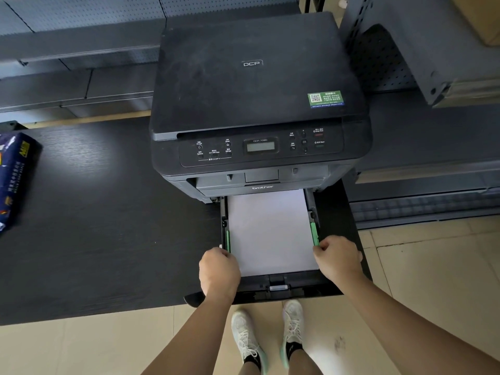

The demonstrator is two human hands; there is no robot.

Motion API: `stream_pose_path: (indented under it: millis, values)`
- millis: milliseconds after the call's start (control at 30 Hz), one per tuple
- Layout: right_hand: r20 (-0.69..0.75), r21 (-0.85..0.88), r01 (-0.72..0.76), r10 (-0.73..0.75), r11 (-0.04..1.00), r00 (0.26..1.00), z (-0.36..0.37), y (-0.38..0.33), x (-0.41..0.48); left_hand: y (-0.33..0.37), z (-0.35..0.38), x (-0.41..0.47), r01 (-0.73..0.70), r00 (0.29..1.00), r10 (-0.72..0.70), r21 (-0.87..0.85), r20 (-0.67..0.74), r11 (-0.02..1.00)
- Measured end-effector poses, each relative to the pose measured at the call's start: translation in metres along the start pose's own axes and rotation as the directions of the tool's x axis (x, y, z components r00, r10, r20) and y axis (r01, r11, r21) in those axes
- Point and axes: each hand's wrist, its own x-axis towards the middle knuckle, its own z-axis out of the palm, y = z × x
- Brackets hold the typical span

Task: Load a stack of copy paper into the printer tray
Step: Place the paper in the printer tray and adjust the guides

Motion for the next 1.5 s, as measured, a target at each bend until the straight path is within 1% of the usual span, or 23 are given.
stream_pose_path:
  millis: [100,167,300,367,533,633,700,833,900,933,1033,1100,1167,1233,1300,1400,1500]
  values:
    - [0.001,0.089,0.021,-0.022,0.996,1.000,0.005,0.000,0.001,0.002,0.004,-0.006,-0.064,0.997,0.066,0.068,-0.029,0.996]
    - [0.011,0.133,0.027,-0.029,0.991,1.000,0.006,0.002,0.001,0.001,0.007,-0.007,-0.103,0.993,0.108,0.084,-0.054,0.991]
    - [0.050,0.184,0.035,-0.045,0.982,0.998,0.003,0.004,0.001,-0.001,0.008,-0.005,-0.092,0.994,0.093,0.023,-0.049,0.995]
    - [0.046,0.196,0.034,-0.044,0.980,0.998,0.003,0.005,0.000,0.000,0.009,-0.006,-0.086,0.995,0.087,0.028,-0.047,0.996]
    - [0.033,0.188,0.032,-0.039,0.982,0.999,0.006,0.004,0.001,0.011,0.011,-0.013,-0.075,0.995,0.087,0.209,-0.050,0.975]
    - [0.041,0.205,0.033,-0.042,0.978,0.998,0.004,0.008,0.003,0.006,0.010,-0.009,-0.091,0.994,0.100,0.188,-0.042,0.978]
    - [0.038,0.219,0.024,-0.033,0.975,0.999,0.007,0.008,0.002,0.006,0.009,-0.011,-0.073,0.995,0.082,0.155,-0.056,0.985]
    - [0.040,0.216,-0.007,-0.002,0.976,0.999,0.013,0.003,0.002,0.016,0.011,-0.017,-0.049,0.996,0.068,0.289,-0.057,0.956]
    - [0.040,0.209,-0.004,-0.004,0.978,0.999,0.012,0.006,0.003,0.013,0.011,-0.015,-0.059,0.996,0.076,0.308,-0.044,0.949]
    - [0.034,0.208,0.007,-0.014,0.978,0.999,0.011,0.008,0.004,0.011,0.012,-0.013,-0.065,0.996,0.080,0.302,-0.036,0.951]
    - [-0.004,0.201,0.036,-0.036,0.979,0.999,0.010,0.007,0.002,0.005,0.008,-0.010,-0.064,0.996,0.077,0.207,-0.054,0.976]
    - [-0.059,0.193,0.051,-0.040,0.980,0.997,0.011,0.006,-0.002,0.002,0.006,-0.010,-0.080,0.995,0.088,0.160,-0.042,0.984]
    - [-0.106,0.155,0.102,-0.086,0.983,0.991,0.012,0.006,-0.004,-0.001,0.001,-0.007,-0.091,0.995,0.096,0.145,-0.024,0.985]
    - [-0.105,0.127,0.116,-0.103,0.985,0.989,0.012,0.006,-0.002,-0.002,-0.003,-0.002,-0.101,0.995,0.103,0.134,-0.010,0.986]
    - [-0.091,0.135,0.108,-0.096,0.985,0.991,0.014,0.005,0.001,-0.002,-0.006,0.002,-0.112,0.994,0.113,0.113,0.003,0.987]
    - [-0.108,0.145,0.102,-0.087,0.984,0.990,0.022,0.004,0.003,0.000,-0.006,0.001,-0.130,0.991,0.131,0.086,0.005,0.988]
    - [-0.121,0.171,0.101,-0.080,0.980,0.989,0.024,0.002,0.002,-0.002,-0.002,0.001,-0.118,0.993,0.118,0.039,-0.002,0.992]
